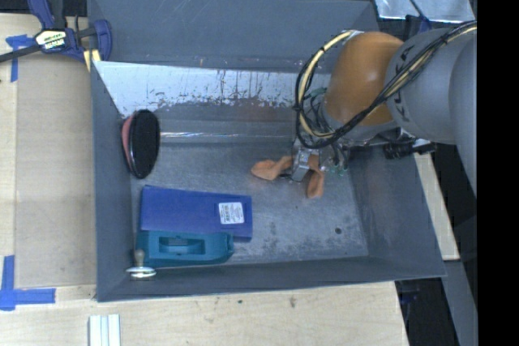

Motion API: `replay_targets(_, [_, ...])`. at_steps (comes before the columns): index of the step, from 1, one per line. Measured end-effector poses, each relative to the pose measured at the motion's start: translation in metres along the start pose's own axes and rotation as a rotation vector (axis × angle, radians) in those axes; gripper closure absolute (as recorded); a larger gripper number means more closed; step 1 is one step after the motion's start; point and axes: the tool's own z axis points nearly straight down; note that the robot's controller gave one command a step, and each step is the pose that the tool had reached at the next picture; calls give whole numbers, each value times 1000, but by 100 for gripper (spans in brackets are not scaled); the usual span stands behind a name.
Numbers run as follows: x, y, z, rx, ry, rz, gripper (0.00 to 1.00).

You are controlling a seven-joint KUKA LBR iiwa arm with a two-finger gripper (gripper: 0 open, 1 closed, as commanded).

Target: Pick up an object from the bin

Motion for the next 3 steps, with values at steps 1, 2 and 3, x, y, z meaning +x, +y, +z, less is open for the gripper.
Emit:
replay_targets(1, [0, 9, -115, 1, 5, 22, 100])
replay_targets(2, [0, 9, -115, 1, 5, 22, 100])
replay_targets(3, [-1, 14, -168, 1, 10, 36, 100])
